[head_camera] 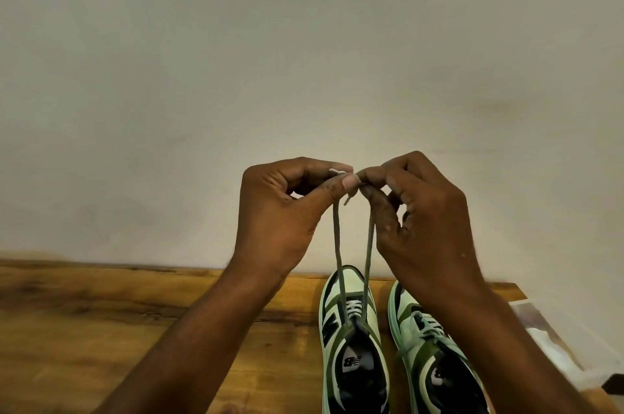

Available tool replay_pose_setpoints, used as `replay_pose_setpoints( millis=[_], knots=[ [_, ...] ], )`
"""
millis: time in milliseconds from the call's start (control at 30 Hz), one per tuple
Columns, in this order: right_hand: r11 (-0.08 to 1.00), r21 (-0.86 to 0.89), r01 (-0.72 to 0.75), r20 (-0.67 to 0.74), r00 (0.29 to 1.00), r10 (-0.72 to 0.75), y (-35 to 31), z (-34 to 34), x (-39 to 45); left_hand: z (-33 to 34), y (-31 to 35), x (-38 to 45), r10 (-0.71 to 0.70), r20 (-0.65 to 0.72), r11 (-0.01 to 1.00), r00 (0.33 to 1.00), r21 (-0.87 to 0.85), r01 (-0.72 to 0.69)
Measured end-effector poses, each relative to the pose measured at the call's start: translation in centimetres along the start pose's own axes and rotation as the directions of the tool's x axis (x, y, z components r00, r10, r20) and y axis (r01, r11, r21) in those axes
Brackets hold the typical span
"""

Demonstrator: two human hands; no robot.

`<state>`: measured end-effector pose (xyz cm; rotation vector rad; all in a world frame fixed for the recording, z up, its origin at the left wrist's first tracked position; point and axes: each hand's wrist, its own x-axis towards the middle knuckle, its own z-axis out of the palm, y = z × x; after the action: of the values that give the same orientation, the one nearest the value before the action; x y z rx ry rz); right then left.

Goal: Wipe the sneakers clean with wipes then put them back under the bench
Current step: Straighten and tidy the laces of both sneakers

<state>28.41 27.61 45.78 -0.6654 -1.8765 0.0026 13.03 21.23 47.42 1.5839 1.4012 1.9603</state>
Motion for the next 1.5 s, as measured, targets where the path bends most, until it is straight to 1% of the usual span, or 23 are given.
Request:
replay_pose_setpoints(
  millis=[100, 167, 233, 300, 400, 467, 567, 667, 733, 800, 867, 933, 1000, 1133, 1367, 1500],
  knots=[
    [0.998, 0.004, -0.07, 0.105, 0.992, 0.069, -0.3, -0.3, -0.1, -0.1, -0.3, 0.1, 0.01, -0.017, 1.0, 1.0, 0.026, -0.009],
    [0.994, 0.041, -0.104, 0.174, 0.98, 0.095, -0.5, -0.3, -0.1, -0.1, -0.4, 0.2, -0.004, -0.029, 1.0, 1.0, 0.02, 0.005],
    [0.986, 0.096, -0.139, 0.211, 0.971, 0.116, -0.6, -0.3, -0.1, 0.0, -0.3, 0.2, -0.042, -0.035, 0.998, 0.999, -0.044, 0.04],
    [0.979, 0.126, -0.16, 0.217, 0.967, 0.13, -0.6, -0.3, -0.1, 0.1, -0.1, 0.2, -0.095, -0.031, 0.987, 0.995, -0.132, 0.09],
    [0.978, 0.137, -0.156, 0.199, 0.972, 0.127, -0.5, -0.2, -0.2, 0.3, 0.0, 0.1, -0.217, 0.006, 0.941, 0.976, -0.265, 0.211],
    [0.983, 0.138, -0.121, 0.167, 0.981, 0.097, -0.4, -0.1, -0.2, 0.3, -0.2, 0.2, -0.308, 0.04, 0.893, 0.951, -0.332, 0.303],
    [0.997, 0.07, -0.034, 0.076, 0.997, 0.029, -0.2, 0.0, -0.1, 0.2, -0.3, 0.2, -0.416, 0.092, 0.817, 0.905, -0.399, 0.416],
    [1.0, 0.015, 0.026, -0.034, 0.999, -0.026, -0.2, -0.3, -0.2, 0.4, 0.0, 0.0, -0.457, 0.138, 0.773, 0.879, -0.427, 0.469],
    [0.998, 0.013, 0.058, -0.107, 0.993, -0.056, -0.3, -0.6, -0.4, 0.4, 0.0, 0.0, -0.461, 0.146, 0.767, 0.875, -0.43, 0.476],
    [0.994, 0.02, 0.111, -0.148, 0.983, -0.107, -0.4, -0.9, -0.4, 0.4, 0.0, 0.0, -0.457, 0.144, 0.773, 0.878, -0.425, 0.472],
    [0.982, 0.025, 0.185, -0.158, 0.971, -0.179, -0.3, -1.0, -0.5, 0.4, 0.1, 0.0, -0.454, 0.146, 0.774, 0.879, -0.423, 0.471],
    [0.973, 0.038, 0.227, -0.154, 0.963, -0.219, -0.2, -0.9, -0.5, 0.4, 0.1, -0.1, -0.461, 0.145, 0.774, 0.876, -0.417, 0.476],
    [0.972, 0.094, 0.215, -0.153, 0.968, -0.199, -0.2, -0.8, -0.4, 0.4, 0.0, -0.1, -0.466, 0.135, 0.777, 0.874, -0.41, 0.478],
    [0.961, 0.238, 0.143, -0.117, 0.986, -0.118, 0.0, -0.9, -0.1, 0.2, -0.3, 0.0, -0.456, 0.099, 0.802, 0.884, -0.385, 0.457],
    [0.925, 0.355, 0.135, -0.057, 0.991, -0.123, 0.4, -1.3, 0.0, 0.2, -1.0, 0.2, -0.466, 0.006, 0.831, 0.885, -0.341, 0.44],
    [0.866, 0.498, 0.04, 0.016, 0.998, -0.055, 0.9, -1.1, 0.0, -0.1, -1.3, 0.4, -0.469, -0.016, 0.834, 0.883, -0.337, 0.437]
  ],
)
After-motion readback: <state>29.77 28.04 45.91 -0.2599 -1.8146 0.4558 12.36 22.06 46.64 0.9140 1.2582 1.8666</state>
